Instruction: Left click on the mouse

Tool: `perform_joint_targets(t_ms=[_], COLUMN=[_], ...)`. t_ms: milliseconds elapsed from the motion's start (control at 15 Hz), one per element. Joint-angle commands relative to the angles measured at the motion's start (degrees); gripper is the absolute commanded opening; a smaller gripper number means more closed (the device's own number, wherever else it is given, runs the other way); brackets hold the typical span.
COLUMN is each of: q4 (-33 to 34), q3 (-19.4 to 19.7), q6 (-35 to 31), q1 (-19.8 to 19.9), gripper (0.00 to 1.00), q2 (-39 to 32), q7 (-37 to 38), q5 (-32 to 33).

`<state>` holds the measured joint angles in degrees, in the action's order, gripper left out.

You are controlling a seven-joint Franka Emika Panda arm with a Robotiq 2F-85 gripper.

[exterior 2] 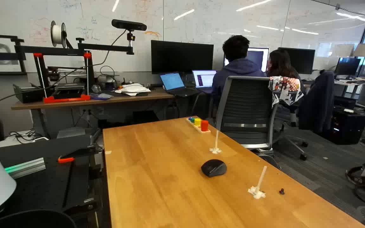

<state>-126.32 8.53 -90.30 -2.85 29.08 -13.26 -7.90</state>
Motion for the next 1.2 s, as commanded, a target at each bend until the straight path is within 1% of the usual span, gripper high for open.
perform_joint_targets(t_ms=[0, 267, 467, 667, 933, 1133], q4=[0.21, 0.39, -0.04, 0.2, 0.51, 1.36], q3=[-0.99, -0.98, -2.19, -2.16, -1.7, -2.13], q6=[0.13, 0.13, -3.24, -11.29, -19.21, -23.45], q1=[1.3, 1.29, 1.6, 2.43, 3.03, 3.02], gripper=[1.0, 1.0, 1.0, 1.0, 1.0, 1.0], q2=[-0.14, 0.07, -0.81, -5.09, -12.37, -18.72], q7=[-0.48, -0.48, 0.47, 0.82, 0.51, 0.48], q5=[-0.43, -0.43, 0.92, 2.01, 1.3, 1.01])
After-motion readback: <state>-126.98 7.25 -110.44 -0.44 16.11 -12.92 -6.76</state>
